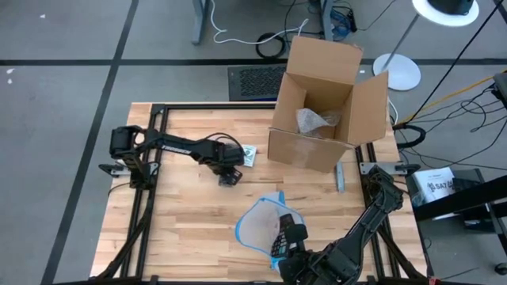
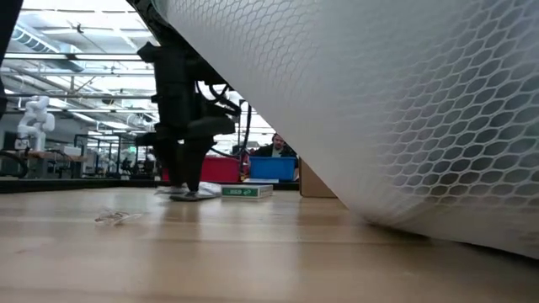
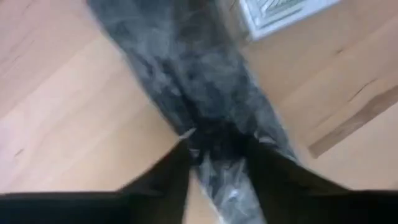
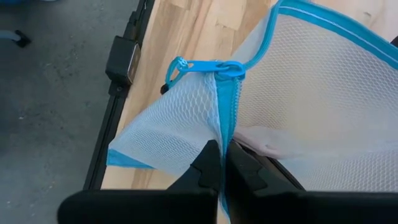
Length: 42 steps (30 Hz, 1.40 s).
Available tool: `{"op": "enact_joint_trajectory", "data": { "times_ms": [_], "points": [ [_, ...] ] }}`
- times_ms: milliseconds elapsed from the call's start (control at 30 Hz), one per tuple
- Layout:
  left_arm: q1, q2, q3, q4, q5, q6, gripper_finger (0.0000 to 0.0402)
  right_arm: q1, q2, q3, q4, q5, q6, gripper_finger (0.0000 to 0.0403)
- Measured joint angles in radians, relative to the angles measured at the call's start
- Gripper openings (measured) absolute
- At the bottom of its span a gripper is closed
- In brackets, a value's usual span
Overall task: Unpack boxes
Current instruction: Put the socks into the transparent zip bag
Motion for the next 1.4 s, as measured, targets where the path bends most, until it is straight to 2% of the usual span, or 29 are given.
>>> {"op": "enact_joint_trajectory", "data": {
  "times_ms": [100, 133, 233, 433, 633, 933, 1100, 1267, 1400],
  "points": [
    [0.000, 0.001, 0.000, 0.026, -0.003, 0.022, 0.0035, 0.000, 0.000, 0.000, 0.000, 0.002, 0.001, 0.0000],
    [-0.001, 0.001, -0.001, 0.037, -0.012, 0.022, 0.0019, 0.000, 0.000, 0.000, 0.000, 0.002, 0.001, 0.0000],
    [-0.004, -0.005, 0.003, 0.052, -0.023, 0.029, 0.0006, 0.000, 0.000, 0.000, 0.000, 0.003, 0.005, 0.0000],
    [-0.045, -0.074, 0.040, -0.024, -0.042, 0.076, 0.0001, 0.002, 0.000, 0.000, -0.010, 0.002, 0.025, 0.0000],
    [-0.104, -0.217, 0.115, -0.194, -0.139, 0.097, 0.0001, 0.002, 0.000, 0.000, -0.023, 0.000, 0.031, 0.0000],
    [-0.283, -0.419, 0.232, -0.243, -0.231, 0.044, 0.0000, -0.001, 0.000, 0.000, -0.025, -0.004, 0.031, 0.0000],
    [-0.421, -0.451, 0.269, -0.050, -0.323, 0.099, 0.0000, -0.001, 0.000, 0.000, -0.025, -0.005, 0.038, 0.0000],
    [-0.557, -0.405, 0.272, 0.240, -0.361, 0.330, 0.0000, -0.005, 0.000, 0.000, -0.025, -0.006, 0.053, 0.0000],
    [-0.625, -0.319, 0.271, 0.299, -0.407, 0.501, 0.0000, -0.007, 0.000, 0.000, -0.025, -0.006, 0.057, 0.0000]
  ]
}}
